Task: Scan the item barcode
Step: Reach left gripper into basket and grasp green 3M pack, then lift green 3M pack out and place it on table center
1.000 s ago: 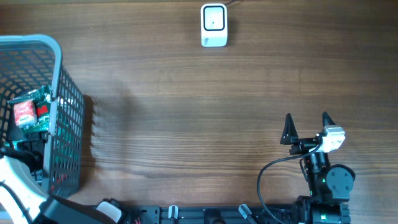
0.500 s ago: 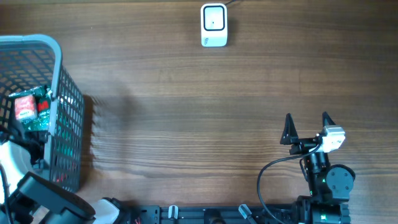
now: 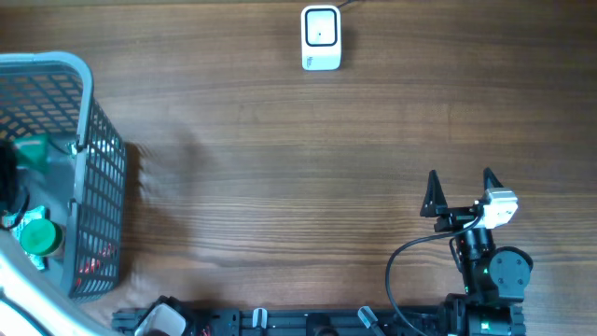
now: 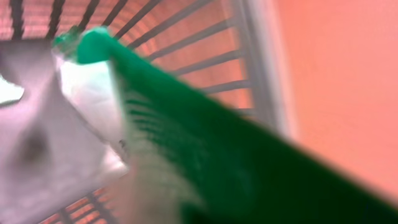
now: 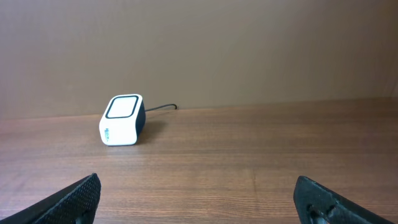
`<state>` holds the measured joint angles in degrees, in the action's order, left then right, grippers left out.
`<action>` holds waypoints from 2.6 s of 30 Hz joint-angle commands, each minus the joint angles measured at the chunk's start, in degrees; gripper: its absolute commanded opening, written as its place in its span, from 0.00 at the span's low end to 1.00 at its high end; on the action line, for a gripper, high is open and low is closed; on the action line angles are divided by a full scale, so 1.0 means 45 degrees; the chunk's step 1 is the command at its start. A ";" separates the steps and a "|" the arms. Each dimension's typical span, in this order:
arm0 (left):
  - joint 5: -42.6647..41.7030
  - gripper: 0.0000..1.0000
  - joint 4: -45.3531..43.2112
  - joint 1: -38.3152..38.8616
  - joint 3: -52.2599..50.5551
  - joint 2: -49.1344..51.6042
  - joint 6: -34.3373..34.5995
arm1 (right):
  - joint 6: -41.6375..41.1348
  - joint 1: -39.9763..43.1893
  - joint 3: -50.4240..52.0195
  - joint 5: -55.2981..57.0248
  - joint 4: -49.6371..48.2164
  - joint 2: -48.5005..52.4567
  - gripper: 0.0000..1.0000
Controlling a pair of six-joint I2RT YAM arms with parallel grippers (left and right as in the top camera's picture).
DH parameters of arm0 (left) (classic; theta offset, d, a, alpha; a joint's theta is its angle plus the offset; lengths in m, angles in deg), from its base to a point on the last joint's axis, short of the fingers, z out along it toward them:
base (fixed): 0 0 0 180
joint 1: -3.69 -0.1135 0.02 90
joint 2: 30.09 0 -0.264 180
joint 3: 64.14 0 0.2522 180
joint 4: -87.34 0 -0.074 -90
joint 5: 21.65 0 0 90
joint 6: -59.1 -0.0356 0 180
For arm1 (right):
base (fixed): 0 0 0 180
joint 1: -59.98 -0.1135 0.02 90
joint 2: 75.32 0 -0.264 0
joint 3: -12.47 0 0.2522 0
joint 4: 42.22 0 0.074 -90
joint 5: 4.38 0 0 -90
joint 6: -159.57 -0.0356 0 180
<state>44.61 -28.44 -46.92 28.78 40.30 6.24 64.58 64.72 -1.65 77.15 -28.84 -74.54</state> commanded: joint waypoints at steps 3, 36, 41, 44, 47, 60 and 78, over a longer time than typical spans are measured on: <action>0.0291 0.04 0.0554 0.0053 0.0889 -0.1996 0.0733 | 0.0107 -0.0063 0.0015 0.0180 -0.0034 -0.0078 1.00; -0.9243 0.04 0.3691 0.2225 0.0797 -0.5037 -0.4362 | 0.0112 -0.0063 0.0015 0.0180 -0.0034 -0.0078 1.00; -0.8126 0.04 0.5221 0.4279 -0.0695 -0.5037 -0.6008 | 0.0112 -0.0063 0.0015 0.0180 -0.0034 -0.0078 1.00; -0.8140 0.04 0.3954 0.5663 -0.2705 -0.5022 -0.6154 | 0.0112 -0.0063 0.0015 0.0180 -0.0034 -0.0078 1.00; -0.8131 0.04 0.0986 0.7703 -0.5479 -0.4741 -0.4906 | 0.0112 -0.0063 0.0015 0.0180 -0.0029 -0.0078 0.99; -0.3424 0.04 -0.6178 1.6519 -0.6955 0.4231 -0.2035 | 0.0112 -0.0063 0.0015 0.0180 -0.0034 -0.0078 1.00; 0.8004 1.00 -0.0243 1.3299 0.0282 -0.1894 -0.0466 | 0.0112 -0.0063 0.0015 0.0180 -0.0029 -0.0078 1.00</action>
<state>67.23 -29.99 18.81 24.98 36.48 -1.21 64.75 64.52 -1.65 77.35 -28.84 -74.54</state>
